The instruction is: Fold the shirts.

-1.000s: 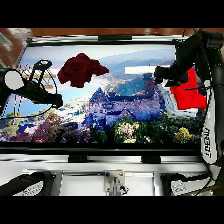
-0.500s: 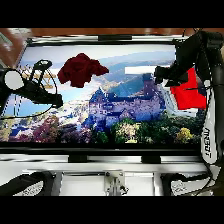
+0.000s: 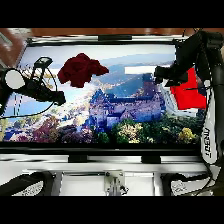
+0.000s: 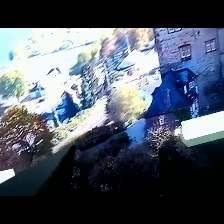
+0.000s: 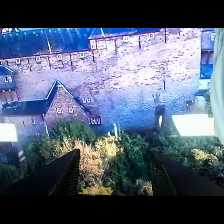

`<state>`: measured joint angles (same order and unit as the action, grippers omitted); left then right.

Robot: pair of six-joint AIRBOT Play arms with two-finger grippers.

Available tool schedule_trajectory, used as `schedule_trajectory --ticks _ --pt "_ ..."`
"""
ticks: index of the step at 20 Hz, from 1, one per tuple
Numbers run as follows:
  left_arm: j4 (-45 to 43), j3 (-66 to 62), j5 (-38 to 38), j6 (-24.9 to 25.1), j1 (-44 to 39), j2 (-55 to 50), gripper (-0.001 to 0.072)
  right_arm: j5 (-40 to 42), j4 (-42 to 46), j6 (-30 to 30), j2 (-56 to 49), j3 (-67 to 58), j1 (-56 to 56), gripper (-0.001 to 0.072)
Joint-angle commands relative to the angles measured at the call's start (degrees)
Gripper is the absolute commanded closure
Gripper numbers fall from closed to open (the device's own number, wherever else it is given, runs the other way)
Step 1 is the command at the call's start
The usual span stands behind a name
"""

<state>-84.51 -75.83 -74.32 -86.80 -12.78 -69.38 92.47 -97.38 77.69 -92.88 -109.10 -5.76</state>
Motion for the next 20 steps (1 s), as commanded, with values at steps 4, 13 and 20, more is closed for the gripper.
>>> schedule_trajectory --ticks 4,13,20 --pt "6.86 -0.26 15.32 -0.55 -0.33 -3.72 0.0093 -3.74 -0.24 0.0 -0.04 0.02 -0.02 0.0172" --pt "-7.63 -34.01 19.96 -5.03 4.81 -39.91 0.0089 -5.07 -0.24 0.68 -0.07 0.02 -0.07 0.0173" --pt "-6.6 -41.24 26.53 -5.03 5.84 -51.56 0.009 -4.83 -0.24 0.63 -0.04 0.02 -0.07 0.0173"
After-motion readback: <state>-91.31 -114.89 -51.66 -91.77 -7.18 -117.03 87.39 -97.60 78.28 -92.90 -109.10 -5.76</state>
